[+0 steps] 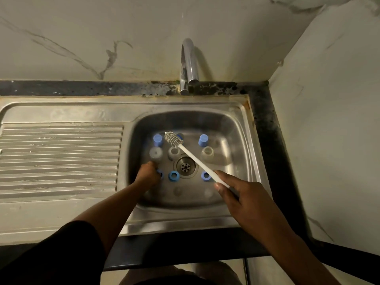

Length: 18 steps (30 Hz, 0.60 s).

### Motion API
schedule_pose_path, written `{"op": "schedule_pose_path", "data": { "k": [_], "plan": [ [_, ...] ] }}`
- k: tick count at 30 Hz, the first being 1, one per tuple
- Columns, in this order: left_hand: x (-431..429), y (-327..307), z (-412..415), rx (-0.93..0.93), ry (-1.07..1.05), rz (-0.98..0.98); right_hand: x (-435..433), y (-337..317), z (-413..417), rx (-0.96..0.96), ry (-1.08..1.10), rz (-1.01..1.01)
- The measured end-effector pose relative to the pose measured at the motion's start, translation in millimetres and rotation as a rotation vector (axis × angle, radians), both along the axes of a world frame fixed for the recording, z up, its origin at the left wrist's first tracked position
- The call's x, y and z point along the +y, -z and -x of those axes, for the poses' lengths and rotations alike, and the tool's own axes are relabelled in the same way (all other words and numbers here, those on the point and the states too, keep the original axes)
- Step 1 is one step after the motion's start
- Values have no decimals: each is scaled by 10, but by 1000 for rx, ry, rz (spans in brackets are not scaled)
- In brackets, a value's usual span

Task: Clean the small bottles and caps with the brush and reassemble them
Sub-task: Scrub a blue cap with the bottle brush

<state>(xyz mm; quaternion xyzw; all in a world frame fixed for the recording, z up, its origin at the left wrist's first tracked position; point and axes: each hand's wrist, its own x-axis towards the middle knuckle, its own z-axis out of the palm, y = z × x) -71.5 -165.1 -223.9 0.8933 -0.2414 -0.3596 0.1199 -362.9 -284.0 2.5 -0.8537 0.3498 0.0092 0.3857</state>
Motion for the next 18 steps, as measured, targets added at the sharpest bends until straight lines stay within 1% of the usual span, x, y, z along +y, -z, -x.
{"op": "schedule_pose_path", "data": {
  "k": [4, 8, 13, 18],
  "plan": [
    [6, 102, 3, 10, -94, -35, -57, -12, 47, 9, 22, -22],
    [14, 108, 18, -35, -126, -44, -86, -28, 86, 20, 18, -24],
    [-7, -59, 163, -116, -29, -8, -75, -21, 96, 6, 9, -24],
    [67, -40, 382, -100, 74, -30, -74, -23, 101, -14, 10, -21]
  ]
}}
